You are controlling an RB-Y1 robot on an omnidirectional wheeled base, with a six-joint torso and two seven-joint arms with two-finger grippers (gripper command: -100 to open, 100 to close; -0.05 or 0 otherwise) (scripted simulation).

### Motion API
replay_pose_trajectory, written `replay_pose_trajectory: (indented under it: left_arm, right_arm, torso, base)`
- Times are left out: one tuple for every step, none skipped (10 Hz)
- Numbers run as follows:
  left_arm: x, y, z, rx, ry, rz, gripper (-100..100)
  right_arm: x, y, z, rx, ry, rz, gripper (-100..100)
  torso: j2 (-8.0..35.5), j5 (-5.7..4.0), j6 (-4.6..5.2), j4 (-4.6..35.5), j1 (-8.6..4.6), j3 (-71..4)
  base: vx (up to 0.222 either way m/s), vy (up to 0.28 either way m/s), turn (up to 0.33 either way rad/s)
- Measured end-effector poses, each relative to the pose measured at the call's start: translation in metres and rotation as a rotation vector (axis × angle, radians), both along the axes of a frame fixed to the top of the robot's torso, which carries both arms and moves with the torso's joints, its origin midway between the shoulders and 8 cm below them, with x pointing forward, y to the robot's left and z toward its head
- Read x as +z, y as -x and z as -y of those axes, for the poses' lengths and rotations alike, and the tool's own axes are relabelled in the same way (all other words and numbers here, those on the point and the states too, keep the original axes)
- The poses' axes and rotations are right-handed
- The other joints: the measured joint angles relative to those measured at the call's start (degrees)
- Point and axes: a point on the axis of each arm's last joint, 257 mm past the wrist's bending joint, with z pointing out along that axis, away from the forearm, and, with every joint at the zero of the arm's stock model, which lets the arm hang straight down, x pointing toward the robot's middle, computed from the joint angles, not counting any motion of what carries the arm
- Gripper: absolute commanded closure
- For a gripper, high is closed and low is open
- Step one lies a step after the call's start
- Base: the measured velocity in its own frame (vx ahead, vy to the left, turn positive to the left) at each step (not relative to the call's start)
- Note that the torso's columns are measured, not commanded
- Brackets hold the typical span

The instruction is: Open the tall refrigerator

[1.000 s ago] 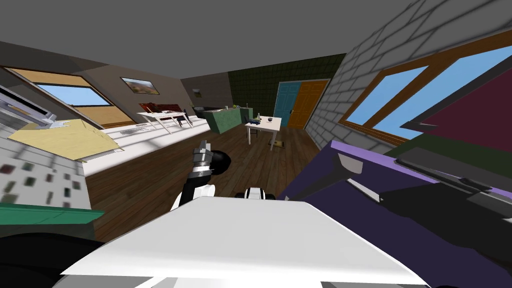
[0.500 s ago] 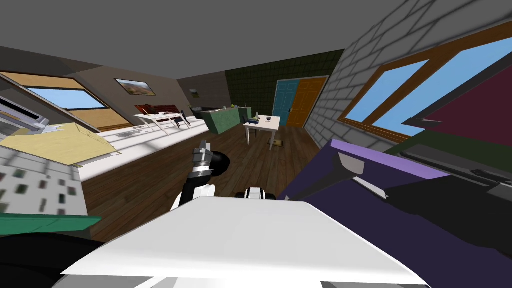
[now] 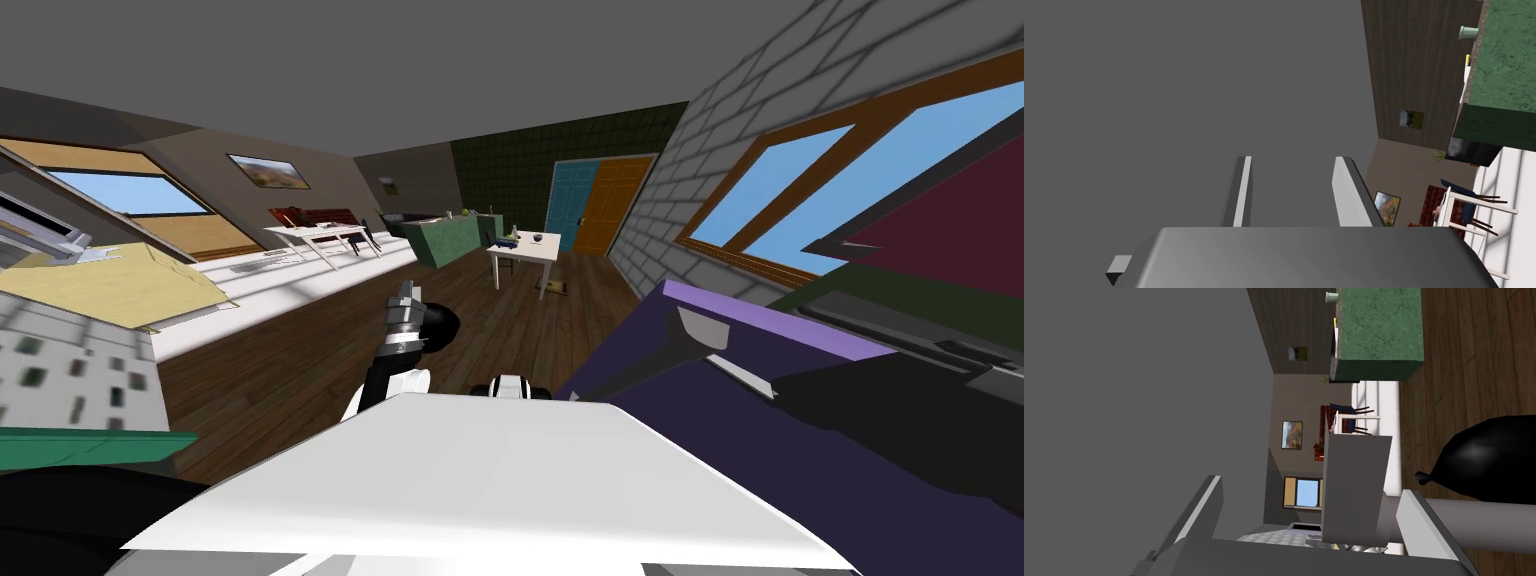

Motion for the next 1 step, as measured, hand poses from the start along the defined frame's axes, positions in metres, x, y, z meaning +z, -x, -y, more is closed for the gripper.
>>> replay_pose_trajectory:
  left_arm:
    - [0.0000, 0.0000, 0.0000, 0.000, 0.000, 0.000, 0]
  right_arm:
    - [-0.0004, -0.0001, 0.0007, -0.002, 0.001, -0.001, 0]
  torso:
    - [-0.01, -0.03, 0.01, -0.01, -0.04, 0.00]
  base:
    - [0.000, 0.000, 0.000]
